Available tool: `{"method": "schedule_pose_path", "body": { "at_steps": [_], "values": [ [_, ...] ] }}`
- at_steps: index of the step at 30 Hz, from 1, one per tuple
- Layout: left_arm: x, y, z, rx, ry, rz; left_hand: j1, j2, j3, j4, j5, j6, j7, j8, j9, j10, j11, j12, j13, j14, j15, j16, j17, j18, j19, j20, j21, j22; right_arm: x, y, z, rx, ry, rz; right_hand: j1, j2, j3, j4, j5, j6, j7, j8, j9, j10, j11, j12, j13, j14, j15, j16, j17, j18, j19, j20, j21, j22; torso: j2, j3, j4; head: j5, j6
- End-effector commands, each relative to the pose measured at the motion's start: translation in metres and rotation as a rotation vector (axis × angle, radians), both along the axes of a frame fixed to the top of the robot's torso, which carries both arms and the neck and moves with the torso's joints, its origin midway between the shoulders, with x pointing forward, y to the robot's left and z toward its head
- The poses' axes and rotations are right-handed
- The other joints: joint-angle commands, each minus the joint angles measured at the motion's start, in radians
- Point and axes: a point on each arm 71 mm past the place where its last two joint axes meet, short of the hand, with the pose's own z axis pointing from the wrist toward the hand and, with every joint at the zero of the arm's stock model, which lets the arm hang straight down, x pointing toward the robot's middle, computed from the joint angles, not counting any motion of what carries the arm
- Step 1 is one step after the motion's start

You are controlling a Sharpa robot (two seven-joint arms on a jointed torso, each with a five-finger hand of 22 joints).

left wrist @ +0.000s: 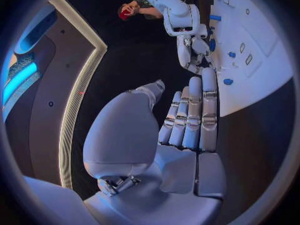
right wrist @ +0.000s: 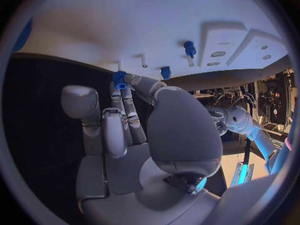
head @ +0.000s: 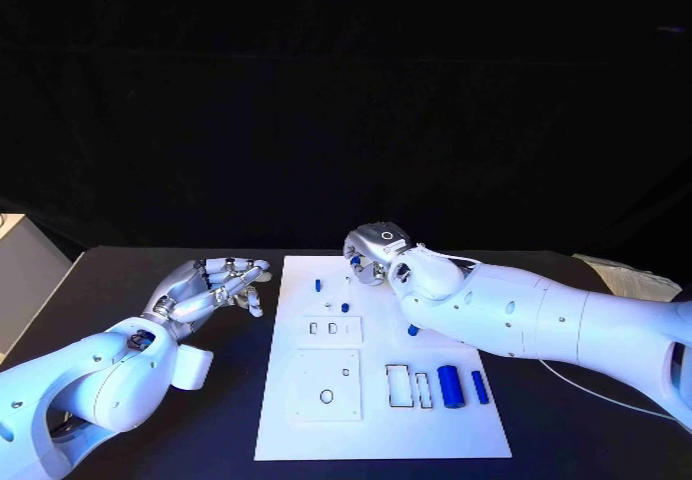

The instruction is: Assemble the parts on the task board

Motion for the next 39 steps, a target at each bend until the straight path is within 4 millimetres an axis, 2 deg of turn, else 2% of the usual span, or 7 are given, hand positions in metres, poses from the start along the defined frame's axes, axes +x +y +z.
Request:
{"method": "schedule_pose_path", "body": {
  "at_steps": [1,2,6,12,28,34,39],
  "values": [
    [-0.0007,-0.0028,0.0007,-0.001,-0.006,-0.022,-0.009,0.001,0.005,-0.002,0.003,-0.004,0.000,0.001,0.002,-0.010,0.000,-0.005,-0.001,-0.008,0.002,0.007,0.002,0.003,-0.009,-0.001,0.007,0.004,0.0000,0.0025,0.0014,-0.008,-0.020,0.007,0.007,0.001,0.004,-0.004,0.005,0.000,0.003,0.002,0.001,0.056,-0.048,0.002,0.026,0.045,-0.004,0.003,0.001,0.003,0.027,-0.008,0.004,0.001,0.004,-0.0028,0.0024,-0.001,-0.001],
    [-0.0006,-0.0030,0.0007,-0.001,-0.006,-0.022,-0.009,0.001,0.005,-0.002,0.003,-0.004,0.000,0.001,0.002,-0.010,0.000,-0.005,-0.001,-0.008,0.002,0.007,0.002,0.003,-0.009,-0.001,0.007,0.004,0.0002,0.0035,0.0011,-0.011,-0.018,0.010,0.007,0.001,0.004,-0.004,0.005,0.000,0.003,0.002,0.001,0.056,-0.048,0.002,0.026,0.045,-0.004,0.003,0.001,0.003,0.027,-0.008,0.004,0.001,0.005,-0.0043,0.0038,-0.002,-0.001],
    [-0.0006,-0.0033,0.0006,-0.001,-0.006,-0.023,-0.009,0.001,0.005,-0.002,0.003,-0.004,0.000,0.001,0.002,-0.010,0.000,-0.005,-0.001,-0.008,0.002,0.007,0.002,0.003,-0.009,-0.001,0.007,0.004,0.0002,0.0052,0.0001,-0.020,-0.008,0.016,0.006,-0.001,0.004,-0.004,0.005,-0.001,0.004,0.002,0.001,0.055,-0.047,0.001,0.027,0.045,-0.004,0.004,0.003,0.003,0.027,-0.008,0.006,0.003,0.006,-0.0043,0.0057,-0.005,-0.002],
    [-0.0005,-0.0030,0.0005,0.000,-0.005,-0.023,-0.009,0.001,0.005,-0.002,0.003,-0.004,0.000,0.001,0.002,-0.010,0.000,-0.005,-0.001,-0.008,0.002,0.007,0.002,0.003,-0.009,-0.001,0.007,0.004,0.0013,0.0050,-0.0008,-0.028,0.000,0.015,0.005,-0.002,0.003,-0.004,0.004,-0.001,0.004,0.002,0.002,0.055,-0.047,0.001,0.027,0.045,-0.003,0.004,0.003,0.003,0.027,-0.008,0.006,0.004,0.008,-0.0040,0.0038,-0.002,-0.001],
    [-0.0008,-0.0030,0.0007,0.000,-0.005,-0.024,-0.009,0.002,0.006,-0.003,0.003,-0.005,0.001,0.001,0.002,-0.011,0.000,-0.005,-0.001,-0.009,0.003,0.007,0.002,0.003,-0.011,0.000,0.010,0.005,0.0063,0.0020,-0.0041,-0.058,0.029,-0.005,0.002,-0.004,0.002,-0.005,0.000,-0.004,0.005,0.000,0.003,0.053,-0.046,-0.002,0.028,0.045,-0.002,0.006,0.005,0.002,0.026,-0.007,0.008,0.006,0.014,-0.0044,0.0059,0.000,-0.001],
    [-0.0007,-0.0032,0.0006,0.000,-0.005,-0.024,-0.009,0.002,0.006,-0.003,0.003,-0.005,0.001,0.001,0.002,-0.011,0.000,-0.005,-0.001,-0.009,0.003,0.007,0.002,0.003,-0.011,0.000,0.010,0.005,0.0074,0.0010,-0.0042,-0.059,0.029,-0.009,0.001,-0.005,0.002,-0.005,-0.002,-0.006,0.005,-0.001,0.004,0.051,-0.045,-0.004,0.029,0.045,-0.001,0.006,0.006,0.002,0.026,-0.007,0.009,0.008,0.015,-0.0071,0.0069,-0.002,0.002],
    [-0.0006,-0.0034,0.0005,0.000,-0.005,-0.025,-0.009,0.002,0.006,-0.003,0.003,-0.005,0.001,0.001,0.002,-0.011,0.000,-0.005,-0.001,-0.009,0.003,0.007,0.002,0.003,-0.011,0.000,0.010,0.005,0.0083,0.0020,-0.0035,-0.054,0.018,-0.004,-0.010,-0.014,0.009,-0.003,-0.009,-0.035,0.014,-0.018,0.004,0.017,-0.033,-0.021,0.025,0.041,0.007,0.003,-0.004,0.001,0.017,-0.002,0.002,0.002,0.016,-0.0087,0.0094,-0.004,0.004]
  ]
}}
